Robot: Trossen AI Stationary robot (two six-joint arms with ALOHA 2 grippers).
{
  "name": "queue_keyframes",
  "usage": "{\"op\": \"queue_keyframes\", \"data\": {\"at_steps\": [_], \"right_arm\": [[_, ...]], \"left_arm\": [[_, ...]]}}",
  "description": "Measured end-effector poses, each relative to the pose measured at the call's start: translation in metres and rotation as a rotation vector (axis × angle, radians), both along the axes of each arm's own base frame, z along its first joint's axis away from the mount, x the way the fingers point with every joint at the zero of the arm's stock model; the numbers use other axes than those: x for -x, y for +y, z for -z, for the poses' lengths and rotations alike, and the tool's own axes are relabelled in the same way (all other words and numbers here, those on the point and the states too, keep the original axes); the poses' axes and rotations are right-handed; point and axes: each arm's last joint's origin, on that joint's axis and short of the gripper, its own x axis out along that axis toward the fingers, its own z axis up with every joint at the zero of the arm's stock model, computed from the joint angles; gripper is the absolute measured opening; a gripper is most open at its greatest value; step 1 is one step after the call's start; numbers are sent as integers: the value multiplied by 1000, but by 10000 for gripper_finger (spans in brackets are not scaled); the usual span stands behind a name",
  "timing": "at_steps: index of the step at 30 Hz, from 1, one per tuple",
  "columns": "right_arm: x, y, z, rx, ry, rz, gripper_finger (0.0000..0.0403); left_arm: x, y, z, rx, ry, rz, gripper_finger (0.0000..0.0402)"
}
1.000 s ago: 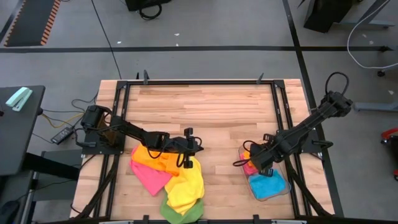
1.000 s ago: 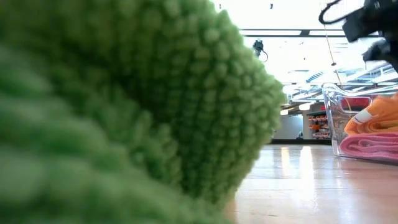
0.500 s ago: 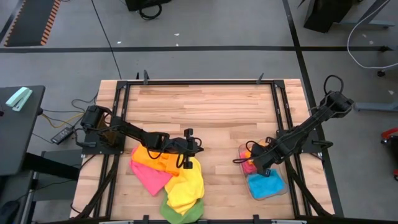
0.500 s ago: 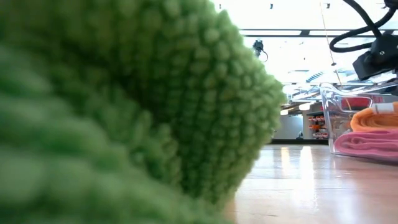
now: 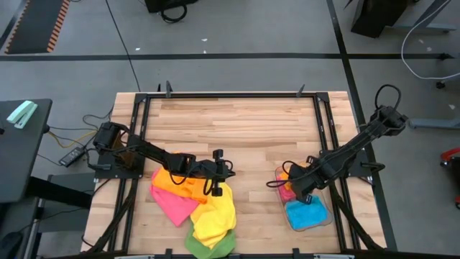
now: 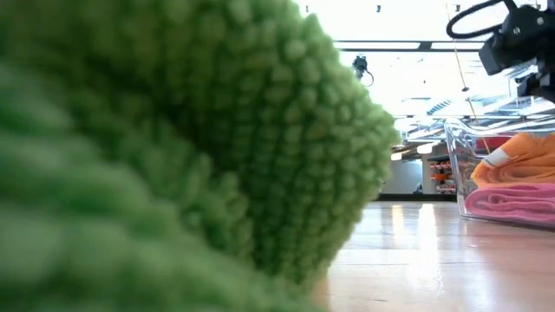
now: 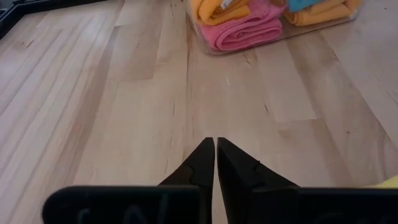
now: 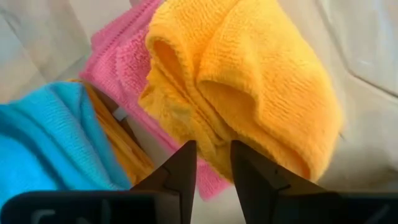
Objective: Fold microfiber towels
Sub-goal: Put the folded orange towel into the transparent bin, then fold the yellow towel
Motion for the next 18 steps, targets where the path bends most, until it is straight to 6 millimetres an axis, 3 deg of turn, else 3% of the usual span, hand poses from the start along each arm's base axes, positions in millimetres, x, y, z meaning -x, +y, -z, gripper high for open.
{"op": "queue_keyframes", "data": {"at_steps": [5, 11, 18], "right_arm": [[-1, 0, -27, 31, 30, -1, 107], [-12, 5, -57, 69, -99, -116, 107], [-38, 12, -61, 109, -379, -361, 107]], "left_arm": [[0, 0, 0, 0, 0, -1, 21], [1, -3, 0, 80, -1, -13, 19], [3, -13, 1, 137, 15, 15, 32]]}}
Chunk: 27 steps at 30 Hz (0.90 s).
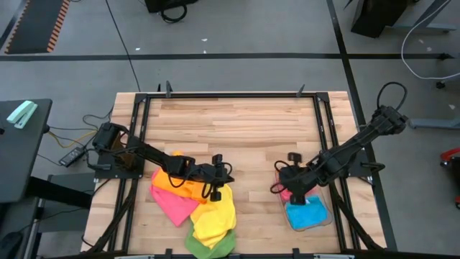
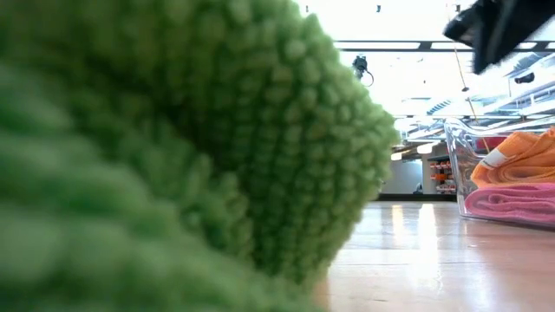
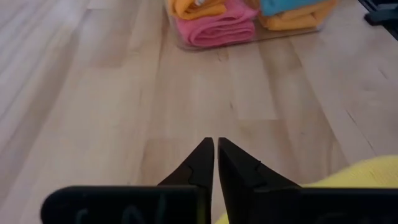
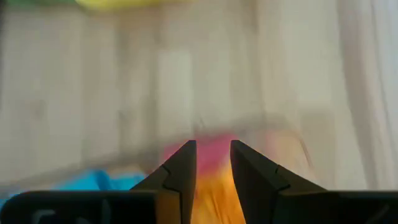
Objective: Fold microfiber towels
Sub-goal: Fold the yellow towel
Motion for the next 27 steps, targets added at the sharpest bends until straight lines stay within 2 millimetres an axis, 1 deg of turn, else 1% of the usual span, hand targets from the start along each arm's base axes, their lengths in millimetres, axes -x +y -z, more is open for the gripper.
{"op": "queue_keyframes", "data": {"at_steps": [4, 8, 10, 13, 15, 17, 21, 24, 27], "right_arm": [[-16, 5, -6, -15, -155, -126, 107], [-25, 2, -10, -2, -228, -204, 107], [-30, 0, -9, 16, -280, -241, 107], [-38, 1, -3, 45, -400, -310, 107], [-42, 0, 4, 52, -479, -331, 107], [-43, -2, 15, 68, -515, -344, 107], [-42, -9, 33, 110, -548, -370, 107], [-41, -11, 40, 104, -573, -369, 107], [-40, -11, 46, 94, -595, -366, 107]], "left_arm": [[-2, -8, -5, -3, 28, 19, 36], [-8, -17, -17, -7, 151, 33, 33], [-8, -21, -22, 1, 209, 24, 31], [-6, -27, -27, 2, 291, 22, 31], [-3, -31, -30, 1, 358, 38, 36], [0, -37, -35, 9, 432, 69, 41], [2, -45, -54, 79, 549, 122, 48], [0, -51, -68, 141, 552, 146, 51], [-2, -57, -74, 139, 522, 179, 56]]}}
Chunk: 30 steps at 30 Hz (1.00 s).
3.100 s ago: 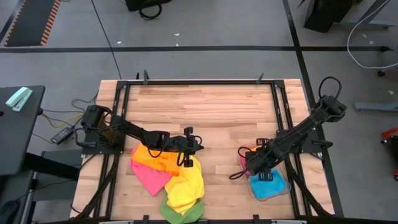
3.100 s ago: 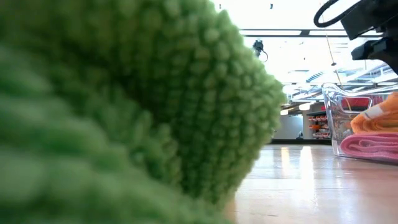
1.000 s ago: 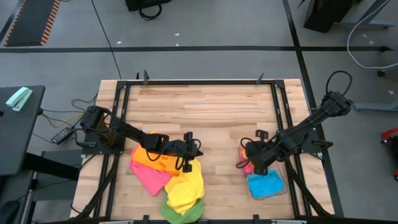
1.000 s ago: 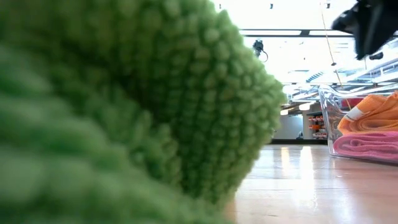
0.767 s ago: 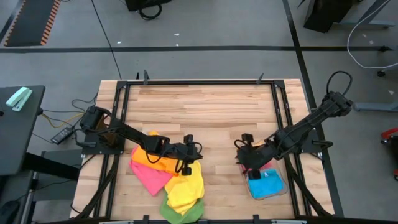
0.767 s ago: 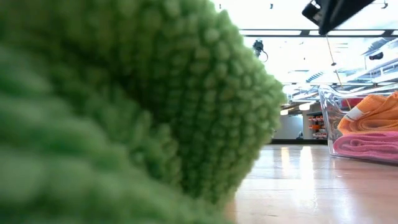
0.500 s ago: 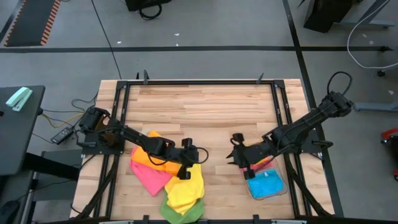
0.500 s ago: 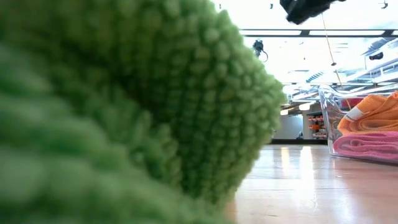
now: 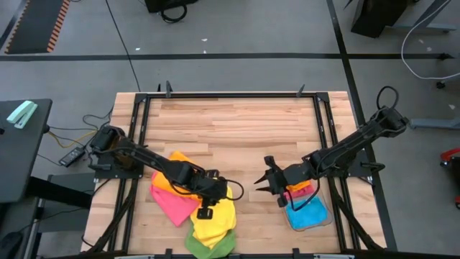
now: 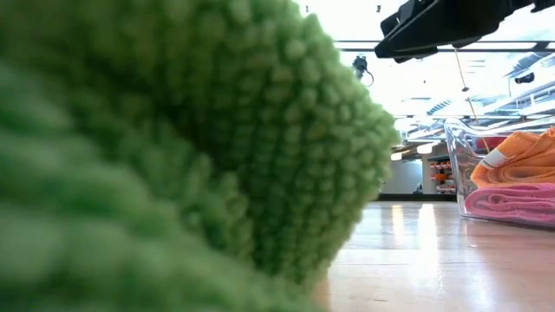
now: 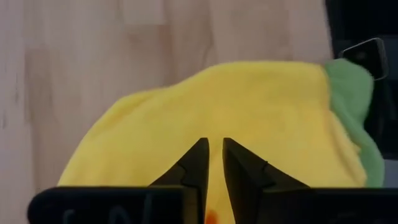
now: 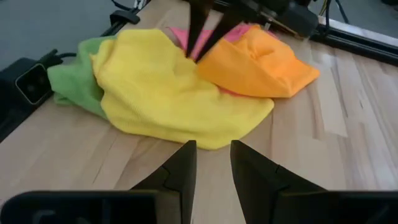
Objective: Fold microfiber towels
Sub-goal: Fold the yellow towel
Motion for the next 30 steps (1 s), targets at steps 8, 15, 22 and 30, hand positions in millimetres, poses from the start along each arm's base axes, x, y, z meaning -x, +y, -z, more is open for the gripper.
{"op": "queue_keyframes", "data": {"at_steps": [8, 15, 22, 30], "right_arm": [[-1, 0, 0, -12, -34, 6, 107], [-1, 0, 0, -11, -34, 7, 107], [-3, -4, -1, 5, -46, 14, 107], [-7, -11, -3, 11, -68, 2, 107]], "left_arm": [[-9, -9, -8, 112, -109, -29, 97], [-5, -44, -5, 211, -140, -40, 151], [-3, -72, 0, 202, -240, -66, 193], [-11, -84, 29, 117, -266, -76, 194]]}}
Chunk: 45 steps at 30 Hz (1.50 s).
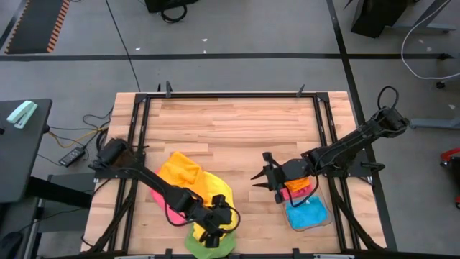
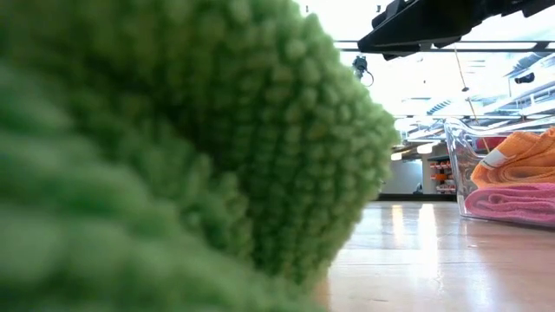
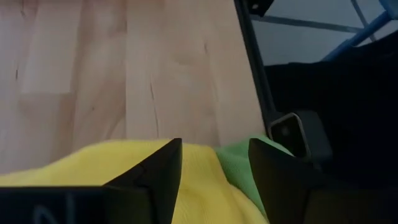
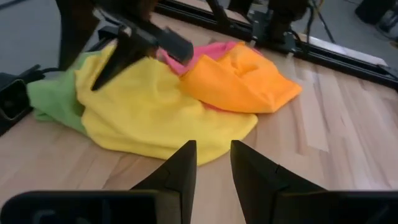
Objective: Fold microfiber towels
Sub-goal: Fold the yellow towel
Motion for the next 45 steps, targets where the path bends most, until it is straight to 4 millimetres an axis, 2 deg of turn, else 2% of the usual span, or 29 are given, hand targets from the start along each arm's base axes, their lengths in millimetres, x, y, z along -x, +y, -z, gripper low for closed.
{"op": "queue_keyframes", "data": {"at_steps": [10, 15, 18, 24, 26, 29, 36, 39, 45], "right_arm": [[-3, -6, -1, 29, -19, -18, 107], [-5, -9, -1, 7, -12, -43, 107], [-5, -9, -1, -4, -9, -63, 107], [-5, -9, -1, -10, -6, -80, 107], [-4, -8, -1, -20, -4, -99, 107], [-4, -7, -2, -45, -1, -123, 107], [-4, -2, -4, -107, -5, -178, 107], [-2, 2, -4, -119, -3, -189, 107], [0, 9, -5, -147, -4, -201, 107]], "left_arm": [[-9, -5, 25, -44, -5, -4, 192], [-8, -3, 34, -86, 35, -14, 174], [-7, -1, 36, -109, 50, -17, 144], [-10, 8, 34, -145, 54, -8, 28], [-11, 13, 31, -152, 66, -11, 13], [-9, 25, 16, -152, 74, -36, 21], [3, 59, -47, -195, -38, -89, 9], [8, 77, -69, -232, -89, -129, 15], [13, 109, -100, -307, -180, -142, 19]]}}
